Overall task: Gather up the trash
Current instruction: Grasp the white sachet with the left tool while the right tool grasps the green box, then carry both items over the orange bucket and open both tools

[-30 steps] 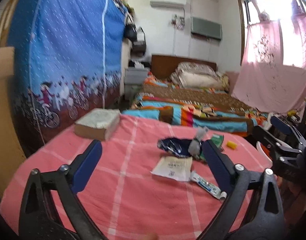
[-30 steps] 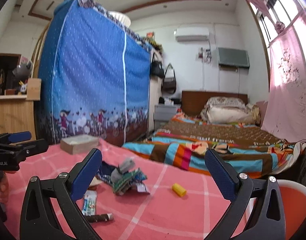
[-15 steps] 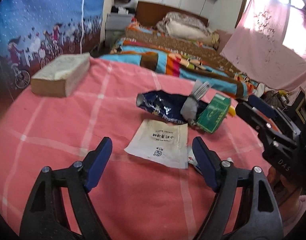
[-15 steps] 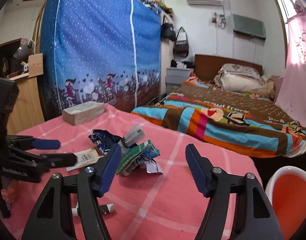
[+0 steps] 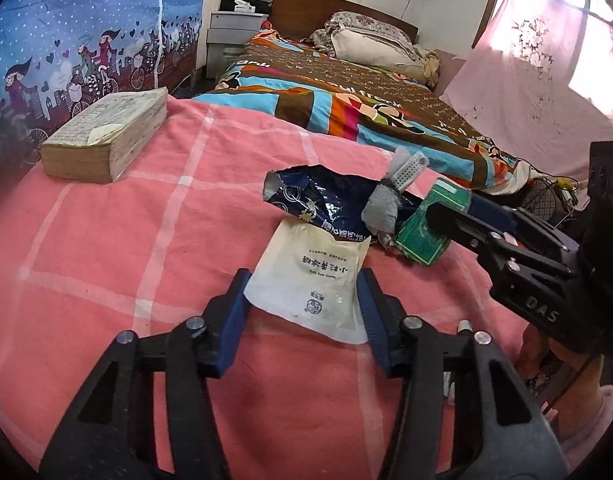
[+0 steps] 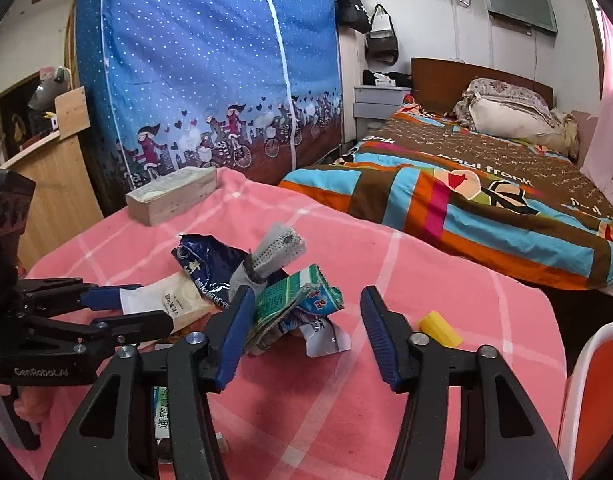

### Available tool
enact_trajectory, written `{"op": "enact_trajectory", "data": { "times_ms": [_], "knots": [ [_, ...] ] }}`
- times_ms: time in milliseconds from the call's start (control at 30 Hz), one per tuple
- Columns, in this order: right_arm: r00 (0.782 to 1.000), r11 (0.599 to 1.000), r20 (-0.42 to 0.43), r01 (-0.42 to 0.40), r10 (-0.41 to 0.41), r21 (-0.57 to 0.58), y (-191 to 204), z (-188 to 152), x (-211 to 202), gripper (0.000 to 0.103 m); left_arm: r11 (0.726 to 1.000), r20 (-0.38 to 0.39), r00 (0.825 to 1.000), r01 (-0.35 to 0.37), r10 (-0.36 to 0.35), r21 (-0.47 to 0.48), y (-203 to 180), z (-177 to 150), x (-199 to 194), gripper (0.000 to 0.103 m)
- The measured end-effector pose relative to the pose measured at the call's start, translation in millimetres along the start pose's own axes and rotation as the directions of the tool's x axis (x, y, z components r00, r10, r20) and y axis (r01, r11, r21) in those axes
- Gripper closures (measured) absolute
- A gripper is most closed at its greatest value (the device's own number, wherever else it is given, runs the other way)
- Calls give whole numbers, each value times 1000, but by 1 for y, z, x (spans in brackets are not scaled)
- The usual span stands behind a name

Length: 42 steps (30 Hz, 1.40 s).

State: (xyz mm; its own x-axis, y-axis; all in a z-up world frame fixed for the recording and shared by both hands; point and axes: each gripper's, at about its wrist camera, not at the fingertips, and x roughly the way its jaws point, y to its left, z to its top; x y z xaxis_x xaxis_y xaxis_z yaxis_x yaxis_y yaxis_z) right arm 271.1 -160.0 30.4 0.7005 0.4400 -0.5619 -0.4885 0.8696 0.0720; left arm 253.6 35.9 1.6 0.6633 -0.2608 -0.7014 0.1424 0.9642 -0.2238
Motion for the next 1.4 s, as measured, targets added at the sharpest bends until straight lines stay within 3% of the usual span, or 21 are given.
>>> {"op": "enact_trajectory", "data": {
  "times_ms": [167,233,600,767,900,1033,1267,1400],
  "knots": [
    [1000,999,-1,-5,5,-37,9,-2,-1,65,1000,13,1000,12,-13,9,-2,-1,-4,56],
    [1000,999,-2,-4,4,-54,12,-2,-1,66,1000,16,1000,24,-25,19,-5,-2,-6,71],
    [998,997,65,-16,21,-73,16,-5,-17,67,999,41,999,16,-17,30,-9,-9,-15,78],
    [989,996,148,-17,30,-86,20,-9,-35,67,999,126,992,13,-18,39,-10,-12,-33,79],
    [975,994,224,11,13,-108,23,-11,-52,67,998,246,969,4,-19,60,-21,-15,-53,79],
    [943,992,332,60,-21,-107,21,-12,-78,67,997,357,934,0,-29,81,-35,-15,-70,79],
    [837,984,532,176,-130,-36,0,-9,-134,67,986,494,865,8,-90,165,-78,-7,-92,79],
    [781,971,594,237,-195,6,-15,-9,-158,67,973,537,830,30,-152,230,-110,0,-98,79]
  ]
}}
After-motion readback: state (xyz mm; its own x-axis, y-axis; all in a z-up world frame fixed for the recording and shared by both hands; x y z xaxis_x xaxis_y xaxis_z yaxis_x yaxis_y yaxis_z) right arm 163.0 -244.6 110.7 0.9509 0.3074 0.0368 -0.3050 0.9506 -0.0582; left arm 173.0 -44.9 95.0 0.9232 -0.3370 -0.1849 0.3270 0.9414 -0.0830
